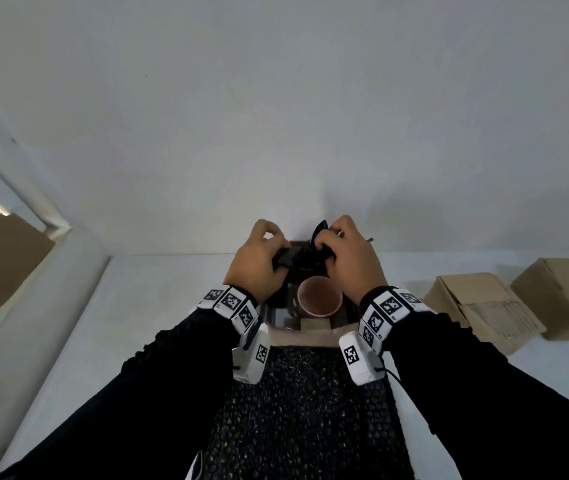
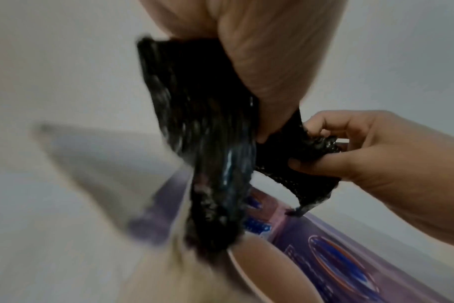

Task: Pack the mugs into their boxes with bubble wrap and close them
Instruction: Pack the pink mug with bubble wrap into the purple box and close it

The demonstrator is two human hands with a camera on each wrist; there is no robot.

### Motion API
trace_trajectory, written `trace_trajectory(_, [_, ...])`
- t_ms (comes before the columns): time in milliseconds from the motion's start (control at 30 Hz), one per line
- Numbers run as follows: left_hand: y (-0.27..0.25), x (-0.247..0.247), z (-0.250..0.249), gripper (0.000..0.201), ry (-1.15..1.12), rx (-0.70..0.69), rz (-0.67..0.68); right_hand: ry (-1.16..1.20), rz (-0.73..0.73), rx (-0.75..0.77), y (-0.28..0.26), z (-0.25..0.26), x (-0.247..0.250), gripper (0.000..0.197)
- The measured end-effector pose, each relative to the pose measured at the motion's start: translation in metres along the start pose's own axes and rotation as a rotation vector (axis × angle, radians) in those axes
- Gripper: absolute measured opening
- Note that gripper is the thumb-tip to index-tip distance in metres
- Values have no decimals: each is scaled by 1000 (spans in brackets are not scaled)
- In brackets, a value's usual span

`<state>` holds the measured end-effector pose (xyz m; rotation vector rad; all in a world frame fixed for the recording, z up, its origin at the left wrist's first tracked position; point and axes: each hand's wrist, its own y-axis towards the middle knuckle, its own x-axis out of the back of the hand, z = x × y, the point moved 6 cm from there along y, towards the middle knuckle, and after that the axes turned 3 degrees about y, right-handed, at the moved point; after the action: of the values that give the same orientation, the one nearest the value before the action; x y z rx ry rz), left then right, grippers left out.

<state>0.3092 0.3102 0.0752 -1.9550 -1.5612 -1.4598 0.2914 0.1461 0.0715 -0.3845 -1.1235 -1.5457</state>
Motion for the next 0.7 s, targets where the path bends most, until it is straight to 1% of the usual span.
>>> trace_trajectory(67, [-8, -16, 5, 31, -40, -47, 83, -20, 59, -22, 1, -9, -13, 30])
trace_trajectory(100, [-13, -23, 6, 36, -10, -72, 106, -33, 75, -33, 1, -14, -18, 28])
trace_trajectory(167, [-19, -32, 13, 36, 142, -68, 97, -39, 87, -43, 1, -20, -27, 26])
trace_trajectory(200, [-20, -33, 18, 33, 213, -21, 85, -27, 93, -39, 1, -21, -31, 26])
trace_trajectory(267, [-19, -37, 28, 31, 256, 118, 87, 12, 100, -15, 0, -20, -37, 26])
trace_trajectory(333, [-15, -38, 28, 29, 183, 169, 81, 38, 100, 12, -2, -17, -41, 26])
trace_trajectory(433, [-9, -39, 21, 32, 79, 128, 70, 52, 118, 30, -5, -16, -44, 25])
trace_trajectory(533, [-8, -46, 15, 34, 52, 142, 158, 59, 61, 43, -5, -16, -40, 21])
trace_trajectory(567, [-9, -49, 13, 32, 111, 158, 194, 59, 48, 46, -4, -15, -39, 21])
trace_trajectory(600, [-10, -52, 10, 29, 226, 157, 219, 57, 61, 45, -4, -15, -41, 22])
trace_trajectory(667, [-13, -57, 2, 26, 520, 100, 252, 47, 154, 40, -3, -16, -50, 22])
trace_trajectory(700, [-15, -58, 2, 26, 619, 99, 254, 34, 214, 40, -4, -17, -56, 21])
